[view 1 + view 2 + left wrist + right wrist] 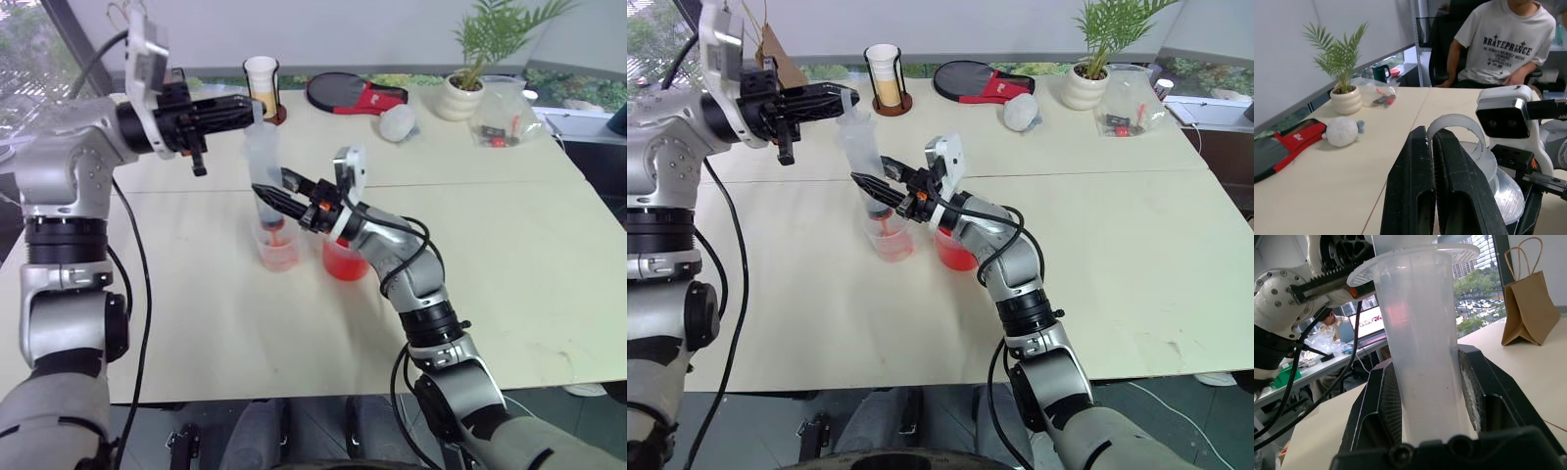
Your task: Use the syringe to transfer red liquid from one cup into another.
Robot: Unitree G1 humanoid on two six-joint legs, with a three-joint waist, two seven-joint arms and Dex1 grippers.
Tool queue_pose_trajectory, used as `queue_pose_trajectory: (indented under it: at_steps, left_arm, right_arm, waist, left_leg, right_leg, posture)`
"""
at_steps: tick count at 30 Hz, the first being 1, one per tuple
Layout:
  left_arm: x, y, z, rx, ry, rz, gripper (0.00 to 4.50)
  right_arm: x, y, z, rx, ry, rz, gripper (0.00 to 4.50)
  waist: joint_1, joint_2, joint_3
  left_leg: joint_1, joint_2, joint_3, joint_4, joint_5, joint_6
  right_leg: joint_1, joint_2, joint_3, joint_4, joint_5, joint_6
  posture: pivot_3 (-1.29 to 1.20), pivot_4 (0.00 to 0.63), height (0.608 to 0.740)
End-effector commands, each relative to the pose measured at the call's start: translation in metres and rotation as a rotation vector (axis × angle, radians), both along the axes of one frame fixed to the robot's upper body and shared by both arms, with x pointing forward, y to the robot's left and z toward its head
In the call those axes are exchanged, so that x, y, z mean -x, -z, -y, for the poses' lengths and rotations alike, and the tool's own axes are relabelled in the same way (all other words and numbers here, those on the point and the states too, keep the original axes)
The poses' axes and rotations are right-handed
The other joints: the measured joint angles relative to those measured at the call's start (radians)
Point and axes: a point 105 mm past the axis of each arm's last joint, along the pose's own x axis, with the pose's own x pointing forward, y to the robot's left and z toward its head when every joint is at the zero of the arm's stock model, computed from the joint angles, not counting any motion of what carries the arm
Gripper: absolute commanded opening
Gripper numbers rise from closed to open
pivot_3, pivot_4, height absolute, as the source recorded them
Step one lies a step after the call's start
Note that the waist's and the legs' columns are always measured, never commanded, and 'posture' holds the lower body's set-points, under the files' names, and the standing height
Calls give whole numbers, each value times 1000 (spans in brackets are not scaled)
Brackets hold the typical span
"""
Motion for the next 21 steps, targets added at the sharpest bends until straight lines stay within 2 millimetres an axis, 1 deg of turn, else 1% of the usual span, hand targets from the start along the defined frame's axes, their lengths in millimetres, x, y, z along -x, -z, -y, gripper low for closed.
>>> queue_pose_trajectory:
  at_steps: [1,6,10,13,14,19,20,21]
  left_arm:
    - [2,25,14,-68,47,-59,19]
    - [1,33,13,-79,38,-70,19]
    - [-1,31,12,-62,26,-71,19]
    - [-4,15,6,7,14,-74,962]
    - [-5,12,3,20,8,-75,1381]
    - [-10,1,-15,67,-67,-63,3942]
    - [-10,-2,-19,83,-79,-66,4363]
    - [-8,-4,-25,98,-85,-79,4477]
  right_arm:
    - [14,-52,-3,-97,-26,180,1371]
    - [14,-55,-3,-92,-22,197,1371]
    - [14,-54,-3,-87,-21,202,1371]
    - [16,-54,-2,-80,-25,209,1371]
    - [16,-54,-2,-78,-26,211,1371]
    - [19,-53,-2,-73,-29,216,1371]
    - [19,-53,-1,-72,-28,216,1371]
    - [19,-53,-1,-70,-26,216,1371]
  waist:
    - [0,0,0]
    - [0,0,0]
    - [0,0,0]
    - [1,0,0]
    - [0,0,0]
    - [-2,0,0]
    - [-1,0,0]
    - [-1,0,0]
  left_leg:
    - [0,0,0,0,0,0]
    - [0,0,0,0,0,0]
    - [0,0,0,0,0,0]
    - [0,0,0,0,0,0]
    - [0,0,0,0,0,0]
    - [0,0,0,0,0,0]
    - [0,0,0,0,0,0]
    - [0,0,0,0,0,0]
  right_leg:
    - [0,0,0,0,0,0]
    - [0,0,0,0,0,0]
    - [0,0,0,0,0,0]
    - [0,0,0,0,0,0]
    - [0,0,0,0,0,0]
    - [0,0,0,0,0,0]
    - [0,0,0,0,0,0]
    - [0,0,0,0,0,0]
  posture:
    - [0,150,740]
    - [0,150,740]
    - [0,150,740]
    - [0,150,740]
    - [0,150,740]
    - [0,150,740]
    - [0,150,740]
    - [0,150,740]
